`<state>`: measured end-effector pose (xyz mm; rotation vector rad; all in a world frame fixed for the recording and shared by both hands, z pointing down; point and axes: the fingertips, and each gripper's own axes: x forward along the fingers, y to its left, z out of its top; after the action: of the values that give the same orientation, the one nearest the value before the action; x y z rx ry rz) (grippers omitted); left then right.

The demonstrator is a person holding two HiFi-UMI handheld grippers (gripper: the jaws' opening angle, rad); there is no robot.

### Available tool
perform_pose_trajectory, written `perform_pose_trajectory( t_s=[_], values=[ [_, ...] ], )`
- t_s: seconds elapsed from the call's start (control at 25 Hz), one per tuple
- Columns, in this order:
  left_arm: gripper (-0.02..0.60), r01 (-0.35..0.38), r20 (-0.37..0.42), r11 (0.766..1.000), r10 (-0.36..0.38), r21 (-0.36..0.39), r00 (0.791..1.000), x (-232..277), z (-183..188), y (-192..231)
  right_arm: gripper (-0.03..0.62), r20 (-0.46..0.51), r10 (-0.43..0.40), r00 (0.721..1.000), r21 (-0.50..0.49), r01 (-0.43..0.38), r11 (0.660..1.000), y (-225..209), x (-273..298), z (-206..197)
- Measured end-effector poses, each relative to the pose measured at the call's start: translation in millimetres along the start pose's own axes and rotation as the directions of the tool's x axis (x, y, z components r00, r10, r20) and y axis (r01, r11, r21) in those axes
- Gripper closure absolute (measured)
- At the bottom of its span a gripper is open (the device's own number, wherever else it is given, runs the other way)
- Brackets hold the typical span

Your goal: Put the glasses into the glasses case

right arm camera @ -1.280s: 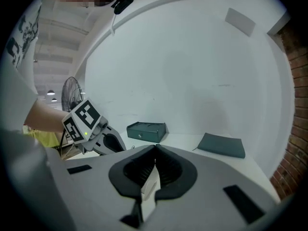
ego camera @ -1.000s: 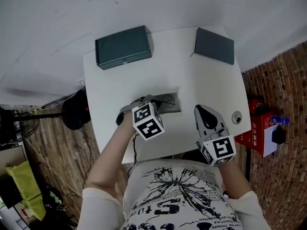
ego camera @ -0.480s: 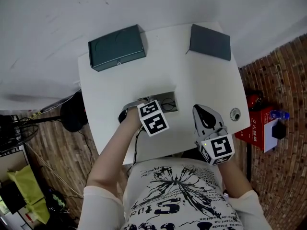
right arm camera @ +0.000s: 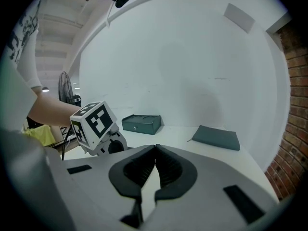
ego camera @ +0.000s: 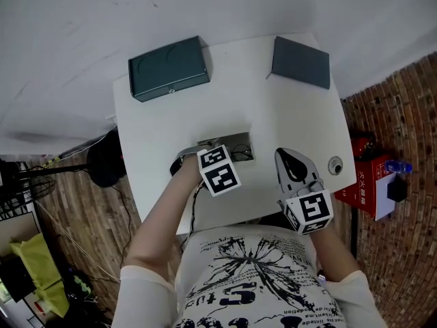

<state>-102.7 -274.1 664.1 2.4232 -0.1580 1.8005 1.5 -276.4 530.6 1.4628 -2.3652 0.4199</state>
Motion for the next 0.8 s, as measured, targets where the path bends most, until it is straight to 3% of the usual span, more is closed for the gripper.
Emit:
perform_pose_trajectory(
  t_s=[0.2,0.48,0.68,0.8],
  values=[
    [0.439,0.028,0.051,1.0,-0.028,-0.01,0.998,-11.8,6.1,-3.6,0.579,0.004,0.007,1.0,-0.019,-0.007,1.0,-1.6,3.6,6.2],
    [0.44,-0.039,0.173,0.995,0.055,-0.097,0.983,-48.2,13.6,5.3,0.58,0.031,0.035,0.999,-0.058,-0.033,0.998,7.3,6.4,24.2],
    [0.499,-0.116,0.313,0.969,0.182,-0.216,0.932,-91.6,16.5,16.7,0.579,0.061,0.051,0.997,-0.085,-0.046,0.995,16.4,6.2,41.9],
    [0.497,-0.178,0.401,0.939,0.291,-0.295,0.869,-124.7,16.8,24.8,0.58,0.084,0.071,0.994,-0.103,-0.063,0.993,25.9,5.9,54.4]
  ],
)
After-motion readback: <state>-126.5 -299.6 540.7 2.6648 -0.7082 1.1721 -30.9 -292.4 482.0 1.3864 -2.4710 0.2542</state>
